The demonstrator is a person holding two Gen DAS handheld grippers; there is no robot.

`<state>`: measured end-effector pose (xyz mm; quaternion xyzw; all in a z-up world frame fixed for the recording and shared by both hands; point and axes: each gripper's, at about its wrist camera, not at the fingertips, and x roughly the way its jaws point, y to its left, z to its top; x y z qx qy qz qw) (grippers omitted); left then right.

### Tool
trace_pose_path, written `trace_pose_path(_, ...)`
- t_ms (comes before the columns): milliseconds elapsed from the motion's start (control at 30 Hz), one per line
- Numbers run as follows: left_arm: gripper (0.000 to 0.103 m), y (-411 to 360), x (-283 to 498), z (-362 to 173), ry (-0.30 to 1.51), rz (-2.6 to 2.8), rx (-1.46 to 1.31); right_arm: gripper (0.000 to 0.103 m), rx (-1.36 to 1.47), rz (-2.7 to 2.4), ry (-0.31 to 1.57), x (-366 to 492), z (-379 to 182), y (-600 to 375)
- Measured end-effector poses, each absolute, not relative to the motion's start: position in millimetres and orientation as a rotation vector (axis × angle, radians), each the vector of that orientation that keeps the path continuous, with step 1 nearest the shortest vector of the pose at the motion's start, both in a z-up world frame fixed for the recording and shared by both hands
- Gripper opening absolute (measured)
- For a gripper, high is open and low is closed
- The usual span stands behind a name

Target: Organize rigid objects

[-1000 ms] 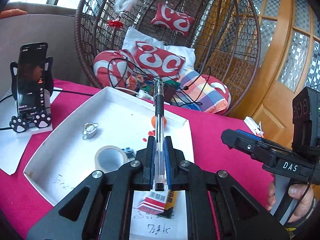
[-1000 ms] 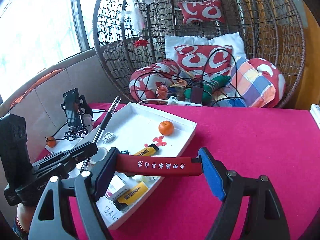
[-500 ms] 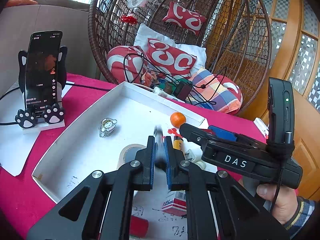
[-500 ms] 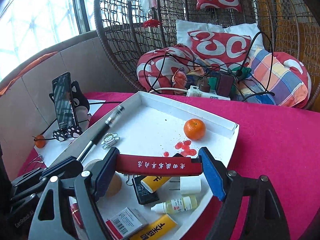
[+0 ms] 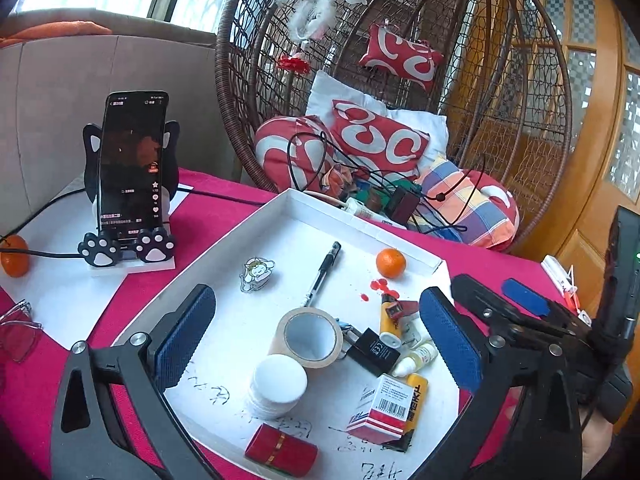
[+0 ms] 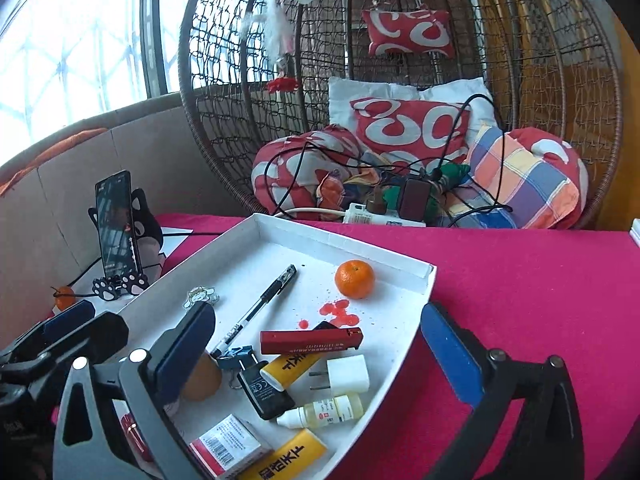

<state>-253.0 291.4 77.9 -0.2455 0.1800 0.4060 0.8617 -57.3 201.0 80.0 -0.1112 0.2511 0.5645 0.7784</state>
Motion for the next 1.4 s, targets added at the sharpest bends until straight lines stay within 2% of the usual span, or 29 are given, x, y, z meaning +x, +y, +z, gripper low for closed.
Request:
trace_pose_path(433, 0.103, 251, -240, 100, 0.393, 0.848, -0.37, 0.103, -0.141, 1.171, 0.571, -48, 85, 137)
trace_pose_path(633, 0.103, 220, -234, 129, 0.422, 0.999, -0.256, 0.103, -0.094, 1.15, 0.499, -45, 103, 102)
trace_pose_path(833, 0.103, 193, -242, 148, 0.399, 1.042, -0.219, 0.103, -0.019, 1.105, 0.351, -46, 138, 58)
trace_pose_path(933, 0.103, 183, -240, 149, 0.416, 0.99, -0.227, 0.103, 0.004, 1.054, 0.286, -48, 150, 36)
trace_pose_path(1133, 0.103, 156, -234, 148, 0.423, 0.992, -0.213, 0.103, -0.128, 0.957, 0.317, -52, 151, 23)
trace_pose_path(1267, 0.103, 157, -225, 134, 0.528, 0.991, -0.267, 0.103, -0.08, 0.919, 0.298, -49, 146, -4)
trace_pose_path(1400, 0.103, 143, -223, 127, 0.552, 1.015, -0.243, 0.103, -0.021, 0.927, 0.365, -38, 140, -28)
